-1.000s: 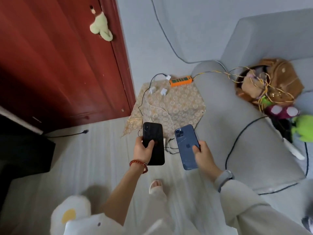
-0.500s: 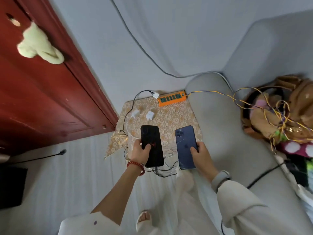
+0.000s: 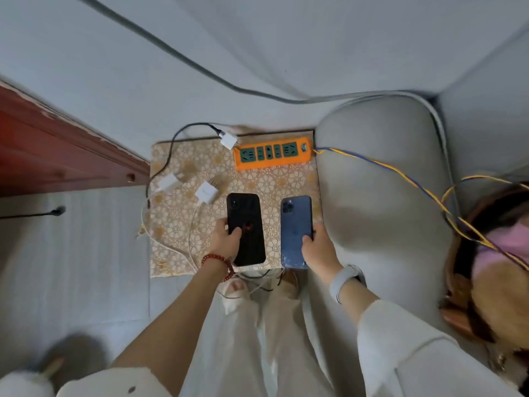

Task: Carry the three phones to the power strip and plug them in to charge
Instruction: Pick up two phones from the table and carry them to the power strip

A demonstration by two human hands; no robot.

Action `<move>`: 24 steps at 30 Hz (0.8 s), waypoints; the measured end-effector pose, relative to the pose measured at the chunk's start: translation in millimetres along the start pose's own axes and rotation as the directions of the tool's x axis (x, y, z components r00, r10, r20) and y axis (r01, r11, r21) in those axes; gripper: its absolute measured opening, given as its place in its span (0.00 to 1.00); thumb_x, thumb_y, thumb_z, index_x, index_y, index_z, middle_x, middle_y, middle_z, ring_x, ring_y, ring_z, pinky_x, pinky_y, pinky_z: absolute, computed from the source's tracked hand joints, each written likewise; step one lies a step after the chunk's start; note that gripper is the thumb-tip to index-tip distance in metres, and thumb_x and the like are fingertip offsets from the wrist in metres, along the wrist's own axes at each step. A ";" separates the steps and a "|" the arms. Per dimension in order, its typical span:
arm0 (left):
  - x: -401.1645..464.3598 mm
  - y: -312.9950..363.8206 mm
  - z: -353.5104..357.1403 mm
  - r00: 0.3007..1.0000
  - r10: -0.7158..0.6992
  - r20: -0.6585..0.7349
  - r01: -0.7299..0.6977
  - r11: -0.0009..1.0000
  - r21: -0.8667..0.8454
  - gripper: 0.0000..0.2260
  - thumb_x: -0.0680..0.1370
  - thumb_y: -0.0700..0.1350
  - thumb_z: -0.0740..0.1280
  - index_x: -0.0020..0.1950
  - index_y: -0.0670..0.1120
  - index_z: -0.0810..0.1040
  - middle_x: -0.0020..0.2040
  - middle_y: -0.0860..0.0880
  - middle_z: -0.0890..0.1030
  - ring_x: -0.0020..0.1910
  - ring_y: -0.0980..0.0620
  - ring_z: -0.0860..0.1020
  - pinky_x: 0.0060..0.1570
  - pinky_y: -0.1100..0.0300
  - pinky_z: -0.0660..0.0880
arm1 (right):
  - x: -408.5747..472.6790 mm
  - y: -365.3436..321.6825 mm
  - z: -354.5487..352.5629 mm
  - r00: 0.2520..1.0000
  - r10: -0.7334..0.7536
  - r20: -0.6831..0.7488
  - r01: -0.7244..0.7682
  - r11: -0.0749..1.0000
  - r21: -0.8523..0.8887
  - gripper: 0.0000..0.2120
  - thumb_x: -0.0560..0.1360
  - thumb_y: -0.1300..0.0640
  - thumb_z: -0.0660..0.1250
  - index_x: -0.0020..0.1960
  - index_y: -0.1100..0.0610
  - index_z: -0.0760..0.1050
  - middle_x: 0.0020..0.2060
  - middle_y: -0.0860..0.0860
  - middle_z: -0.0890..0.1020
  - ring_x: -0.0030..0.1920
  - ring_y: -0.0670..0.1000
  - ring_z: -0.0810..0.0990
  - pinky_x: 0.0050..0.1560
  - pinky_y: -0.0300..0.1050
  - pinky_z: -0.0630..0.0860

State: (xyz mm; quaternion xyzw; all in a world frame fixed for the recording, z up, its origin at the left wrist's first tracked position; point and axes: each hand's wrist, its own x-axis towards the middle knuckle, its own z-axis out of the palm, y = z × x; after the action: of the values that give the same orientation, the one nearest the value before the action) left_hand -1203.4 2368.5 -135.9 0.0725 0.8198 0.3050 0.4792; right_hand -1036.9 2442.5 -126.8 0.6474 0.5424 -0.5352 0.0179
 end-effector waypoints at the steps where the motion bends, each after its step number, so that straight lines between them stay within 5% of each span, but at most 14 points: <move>1: 7.4 -1.1 5.6 1.000 -0.007 -0.007 0.007 1.000 0.008 0.14 0.76 0.39 0.59 0.62 0.42 0.66 0.50 0.44 0.74 0.42 0.49 0.73 0.37 0.59 0.72 | 11.2 1.0 1.8 1.000 0.013 0.006 -0.013 1.000 0.004 0.09 0.77 0.63 0.53 0.57 0.59 0.64 0.46 0.54 0.73 0.46 0.59 0.74 0.47 0.52 0.71; 5: 39.0 -7.9 25.0 0.999 -0.011 -0.031 0.012 0.998 0.059 0.14 0.77 0.39 0.58 0.62 0.41 0.66 0.52 0.41 0.76 0.43 0.48 0.74 0.37 0.60 0.71 | 51.3 6.0 15.9 0.999 0.024 0.033 -0.024 1.000 0.017 0.08 0.77 0.64 0.53 0.56 0.60 0.64 0.40 0.50 0.72 0.44 0.55 0.72 0.44 0.47 0.67; 10: 55.0 -12.0 33.4 0.998 0.012 -0.057 -0.006 0.994 0.105 0.15 0.77 0.39 0.58 0.64 0.42 0.66 0.57 0.38 0.77 0.50 0.42 0.76 0.50 0.52 0.74 | 69.7 7.8 26.2 0.999 -0.019 0.039 0.020 0.999 -0.030 0.14 0.77 0.64 0.54 0.62 0.63 0.63 0.48 0.56 0.74 0.44 0.55 0.71 0.44 0.46 0.67; 15: 52.5 -15.2 30.9 0.982 0.125 -0.143 -0.069 0.935 0.347 0.20 0.75 0.39 0.62 0.66 0.42 0.67 0.61 0.38 0.72 0.56 0.39 0.74 0.57 0.51 0.70 | 66.7 5.2 24.9 0.996 -0.077 -0.054 0.062 0.971 -0.232 0.08 0.76 0.63 0.56 0.55 0.64 0.68 0.52 0.61 0.76 0.51 0.61 0.74 0.44 0.48 0.69; 24: 46.5 -13.7 40.2 0.995 0.082 -0.063 -0.040 0.869 0.493 0.20 0.74 0.42 0.62 0.65 0.41 0.65 0.61 0.38 0.67 0.61 0.38 0.65 0.61 0.48 0.65 | 60.8 -3.1 27.7 0.991 -0.086 -0.098 0.018 0.833 -0.552 0.15 0.75 0.59 0.62 0.59 0.64 0.66 0.59 0.61 0.73 0.61 0.62 0.70 0.51 0.54 0.73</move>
State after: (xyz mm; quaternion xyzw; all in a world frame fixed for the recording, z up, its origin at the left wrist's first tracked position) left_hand -1192.3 2393.9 -192.5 0.2048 0.8866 0.1046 0.4012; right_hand -1067.6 2468.5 -180.1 0.6305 0.6907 -0.3177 0.1563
